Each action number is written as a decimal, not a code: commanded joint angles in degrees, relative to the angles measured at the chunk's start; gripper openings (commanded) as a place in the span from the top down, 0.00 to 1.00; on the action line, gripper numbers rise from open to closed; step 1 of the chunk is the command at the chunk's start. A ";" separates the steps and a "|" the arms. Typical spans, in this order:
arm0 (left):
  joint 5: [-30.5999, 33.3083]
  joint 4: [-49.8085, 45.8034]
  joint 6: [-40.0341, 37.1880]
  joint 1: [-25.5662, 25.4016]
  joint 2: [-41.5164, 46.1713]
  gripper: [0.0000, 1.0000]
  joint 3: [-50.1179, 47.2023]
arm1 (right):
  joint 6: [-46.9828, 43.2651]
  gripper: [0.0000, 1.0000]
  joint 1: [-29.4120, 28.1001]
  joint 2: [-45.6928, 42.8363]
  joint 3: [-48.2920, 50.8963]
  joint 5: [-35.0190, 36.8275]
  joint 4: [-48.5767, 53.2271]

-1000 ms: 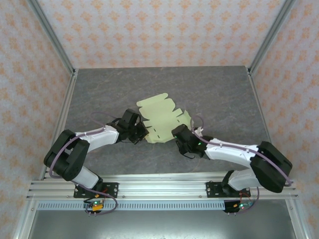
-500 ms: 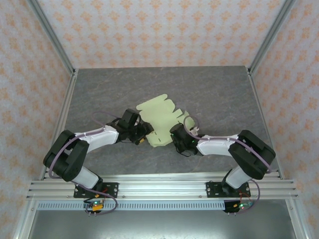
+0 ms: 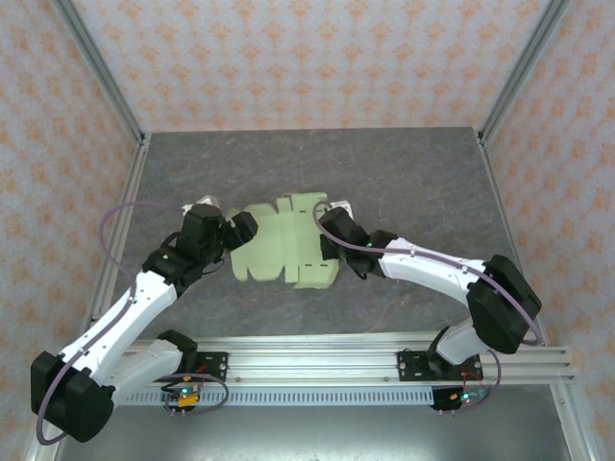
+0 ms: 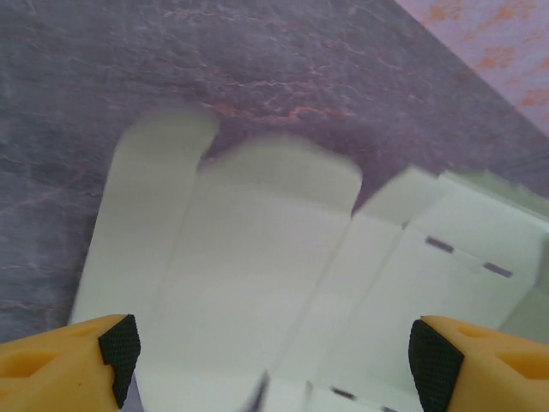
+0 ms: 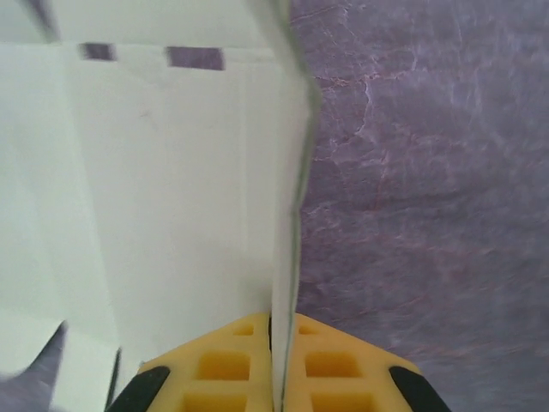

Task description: Fold the paper box

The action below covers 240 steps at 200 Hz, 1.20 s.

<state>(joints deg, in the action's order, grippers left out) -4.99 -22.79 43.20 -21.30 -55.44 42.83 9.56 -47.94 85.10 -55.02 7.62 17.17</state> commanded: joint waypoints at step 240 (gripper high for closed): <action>-11.62 32.31 -26.44 -10.62 -18.79 0.13 -9.06 | -69.61 0.99 4.44 8.41 -17.66 -5.72 21.34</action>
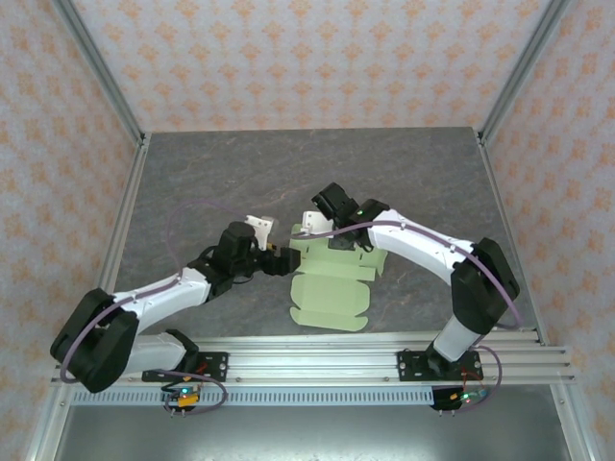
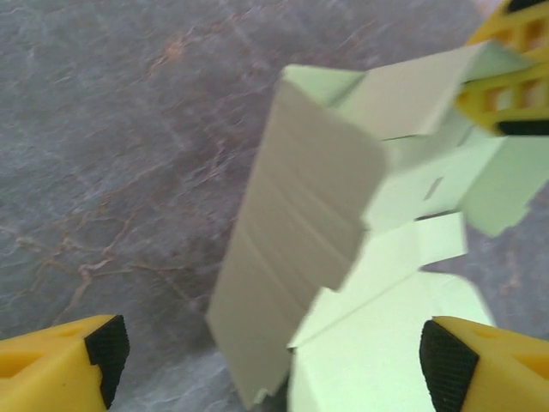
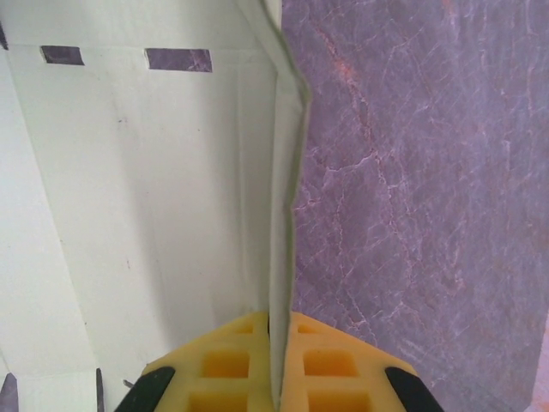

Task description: Fold the paper box

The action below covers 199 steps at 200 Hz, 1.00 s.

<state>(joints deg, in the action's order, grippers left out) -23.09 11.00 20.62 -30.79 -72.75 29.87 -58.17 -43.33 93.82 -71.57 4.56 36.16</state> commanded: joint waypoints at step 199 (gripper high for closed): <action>10.62 5.65 -1.77 -1.65 -1.44 0.99 -0.88 | 11.24 0.63 -1.59 -9.17 -0.92 -9.50 -4.28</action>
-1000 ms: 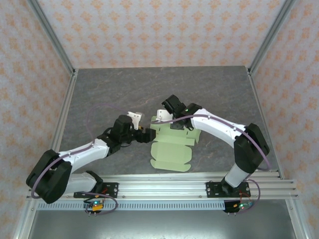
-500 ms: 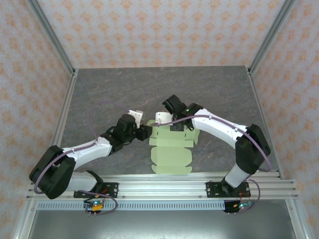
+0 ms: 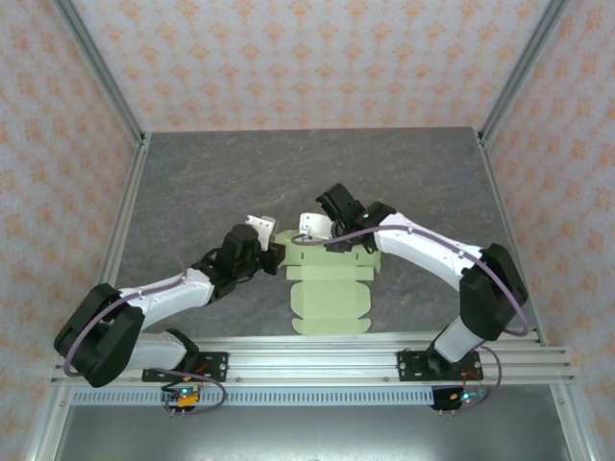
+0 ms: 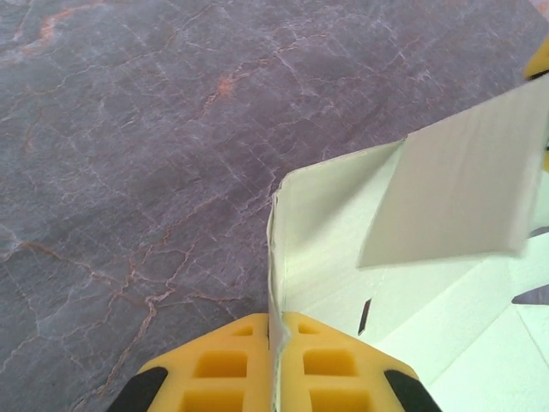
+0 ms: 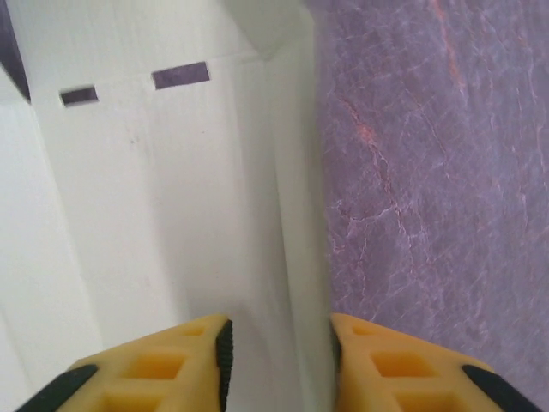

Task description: Fold the paper box

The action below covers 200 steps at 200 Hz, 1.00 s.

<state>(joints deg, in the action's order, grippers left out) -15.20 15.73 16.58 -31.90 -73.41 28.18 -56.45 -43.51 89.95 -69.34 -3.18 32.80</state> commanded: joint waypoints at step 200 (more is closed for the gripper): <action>-6.08 4.65 18.30 3.88 -10.81 1.00 4.57 | 86.04 0.14 -14.84 4.18 16.59 10.57 -29.77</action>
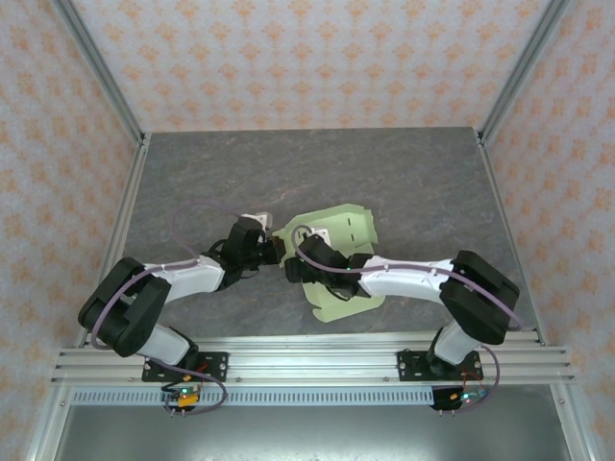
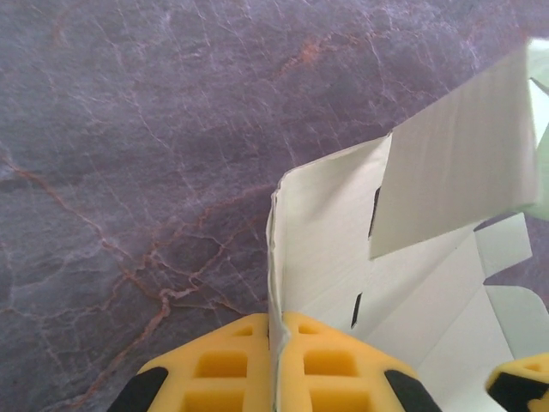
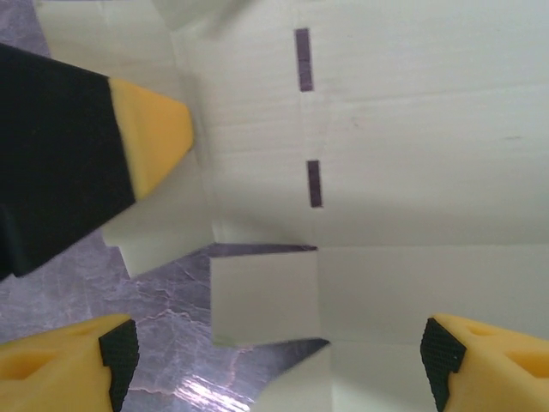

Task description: Fold the paper box

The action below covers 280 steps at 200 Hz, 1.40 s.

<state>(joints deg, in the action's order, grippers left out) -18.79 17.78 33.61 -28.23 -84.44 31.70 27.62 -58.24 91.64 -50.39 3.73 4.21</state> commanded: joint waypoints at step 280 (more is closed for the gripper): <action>14.89 6.93 -9.92 -4.96 9.72 0.99 -7.14 | 16.92 0.46 5.42 6.72 0.34 7.20 1.13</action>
<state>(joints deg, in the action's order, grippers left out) -8.49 23.75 25.96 -32.95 -76.12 25.30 42.22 -53.82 97.34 -51.53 8.99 4.47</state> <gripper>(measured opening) 0.047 0.559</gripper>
